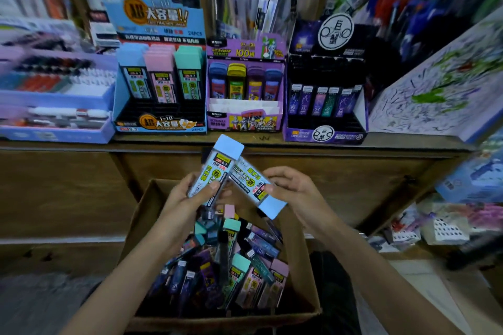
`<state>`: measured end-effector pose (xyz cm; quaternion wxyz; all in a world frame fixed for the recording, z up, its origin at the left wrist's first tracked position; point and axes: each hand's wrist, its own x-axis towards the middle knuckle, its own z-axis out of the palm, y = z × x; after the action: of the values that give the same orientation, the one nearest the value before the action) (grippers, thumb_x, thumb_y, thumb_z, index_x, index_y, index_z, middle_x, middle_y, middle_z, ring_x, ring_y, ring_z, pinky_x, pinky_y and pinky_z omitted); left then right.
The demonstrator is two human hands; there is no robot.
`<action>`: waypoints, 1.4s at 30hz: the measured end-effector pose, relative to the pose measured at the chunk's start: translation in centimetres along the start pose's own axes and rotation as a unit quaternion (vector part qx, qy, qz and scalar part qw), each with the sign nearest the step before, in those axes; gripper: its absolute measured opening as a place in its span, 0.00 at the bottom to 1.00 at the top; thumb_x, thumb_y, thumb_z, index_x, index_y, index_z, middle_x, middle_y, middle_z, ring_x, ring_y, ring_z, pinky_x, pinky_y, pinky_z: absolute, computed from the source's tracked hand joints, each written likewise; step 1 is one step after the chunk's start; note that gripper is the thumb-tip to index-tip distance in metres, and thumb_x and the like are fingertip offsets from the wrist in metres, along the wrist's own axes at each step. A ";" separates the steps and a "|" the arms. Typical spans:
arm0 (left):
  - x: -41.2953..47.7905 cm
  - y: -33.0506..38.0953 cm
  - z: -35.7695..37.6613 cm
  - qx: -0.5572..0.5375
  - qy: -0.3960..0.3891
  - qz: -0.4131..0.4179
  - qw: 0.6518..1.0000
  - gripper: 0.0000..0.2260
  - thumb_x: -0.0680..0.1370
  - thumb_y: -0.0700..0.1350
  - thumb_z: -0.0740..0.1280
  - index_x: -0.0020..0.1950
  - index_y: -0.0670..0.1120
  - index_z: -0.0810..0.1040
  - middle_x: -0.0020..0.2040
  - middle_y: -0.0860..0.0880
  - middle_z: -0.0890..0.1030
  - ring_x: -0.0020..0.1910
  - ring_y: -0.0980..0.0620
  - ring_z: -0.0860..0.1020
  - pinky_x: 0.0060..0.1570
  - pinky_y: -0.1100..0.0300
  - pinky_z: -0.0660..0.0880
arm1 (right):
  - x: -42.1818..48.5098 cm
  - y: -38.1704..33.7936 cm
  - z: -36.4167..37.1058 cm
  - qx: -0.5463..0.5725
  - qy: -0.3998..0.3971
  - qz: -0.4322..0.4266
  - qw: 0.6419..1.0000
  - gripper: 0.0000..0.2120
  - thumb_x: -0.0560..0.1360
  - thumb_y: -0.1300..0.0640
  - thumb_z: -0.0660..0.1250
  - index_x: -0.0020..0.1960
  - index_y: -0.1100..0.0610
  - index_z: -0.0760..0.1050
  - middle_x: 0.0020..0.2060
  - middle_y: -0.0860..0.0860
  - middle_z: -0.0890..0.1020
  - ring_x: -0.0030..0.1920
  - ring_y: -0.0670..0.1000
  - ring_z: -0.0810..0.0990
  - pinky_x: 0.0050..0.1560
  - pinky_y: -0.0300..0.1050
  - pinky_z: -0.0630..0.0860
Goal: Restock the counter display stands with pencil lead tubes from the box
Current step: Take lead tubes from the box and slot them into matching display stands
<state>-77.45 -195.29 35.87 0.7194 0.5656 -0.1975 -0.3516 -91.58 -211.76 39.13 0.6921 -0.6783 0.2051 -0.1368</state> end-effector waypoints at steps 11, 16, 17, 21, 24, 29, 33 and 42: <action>1.5 6.0 -2.9 -0.073 0.041 0.040 0.996 0.13 0.69 0.45 0.68 0.52 0.46 0.77 0.41 0.50 0.84 0.34 0.55 0.81 0.30 0.64 0.77 | 4.0 -7.4 2.0 -0.180 -0.060 -0.119 0.975 0.09 0.76 0.56 0.66 0.52 0.44 0.80 0.54 0.41 0.81 0.59 0.41 0.76 0.59 0.40 0.72; 1.5 7.8 -3.8 -0.071 0.052 0.062 0.994 0.16 0.68 0.46 0.70 0.54 0.45 0.77 0.47 0.47 0.85 0.45 0.51 0.83 0.38 0.62 0.80 | 6.4 -10.0 4.3 -0.207 -0.118 -0.107 0.965 0.07 0.76 0.58 0.68 0.52 0.49 0.79 0.52 0.43 0.81 0.53 0.39 0.78 0.54 0.36 0.75; 1.5 8.0 -4.0 -0.063 0.056 0.066 0.994 0.18 0.68 0.46 0.71 0.56 0.45 0.76 0.50 0.46 0.84 0.48 0.49 0.83 0.41 0.61 0.80 | 6.9 -10.3 4.8 -0.195 -0.110 -0.102 0.969 0.07 0.75 0.58 0.69 0.51 0.50 0.79 0.51 0.45 0.81 0.53 0.41 0.78 0.55 0.37 0.75; 1.9 9.0 -5.1 -0.079 0.080 0.094 0.989 0.19 0.69 0.42 0.69 0.59 0.43 0.75 0.53 0.44 0.83 0.51 0.49 0.82 0.46 0.60 0.80 | 8.5 -10.5 6.7 -0.078 -0.062 -0.048 0.994 0.13 0.72 0.56 0.71 0.56 0.53 0.75 0.51 0.49 0.80 0.51 0.45 0.81 0.50 0.40 0.77; 2.2 9.7 -6.1 -0.106 0.106 0.110 0.982 0.27 0.69 0.43 0.69 0.67 0.42 0.69 0.58 0.44 0.81 0.54 0.49 0.81 0.53 0.56 0.79 | 9.5 -10.5 8.0 0.093 -0.101 0.016 0.990 0.10 0.76 0.57 0.67 0.56 0.58 0.74 0.50 0.54 0.82 0.52 0.52 0.82 0.53 0.47 0.79; 2.3 10.4 -8.1 -0.116 0.134 0.119 0.977 0.26 0.68 0.44 0.70 0.65 0.47 0.71 0.57 0.47 0.82 0.53 0.51 0.81 0.50 0.59 0.79 | 10.7 -10.1 10.3 0.080 -0.097 0.022 0.992 0.07 0.79 0.62 0.61 0.55 0.60 0.75 0.48 0.56 0.84 0.44 0.53 0.84 0.45 0.42 0.81; 2.0 10.6 -10.1 -0.066 0.157 0.132 0.976 0.20 0.68 0.52 0.69 0.58 0.47 0.76 0.47 0.50 0.85 0.42 0.55 0.83 0.37 0.65 0.79 | 12.3 -11.6 12.4 0.020 -0.050 -0.037 0.998 0.07 0.79 0.61 0.61 0.55 0.61 0.75 0.44 0.54 0.84 0.38 0.48 0.83 0.41 0.40 0.81; 0.0 10.2 -15.5 -0.047 0.225 0.132 0.964 0.10 0.77 0.46 0.64 0.56 0.47 0.78 0.46 0.48 0.85 0.40 0.53 0.82 0.31 0.67 0.75 | 18.8 -17.6 16.1 -0.406 0.052 -0.266 0.872 0.12 0.78 0.57 0.62 0.60 0.61 0.73 0.54 0.56 0.79 0.49 0.54 0.78 0.47 0.44 0.71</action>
<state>-63.95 -183.70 41.25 0.8113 0.5641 -0.0869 -0.1263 -65.93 -207.04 54.74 0.2811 -0.9205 0.0903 -0.2559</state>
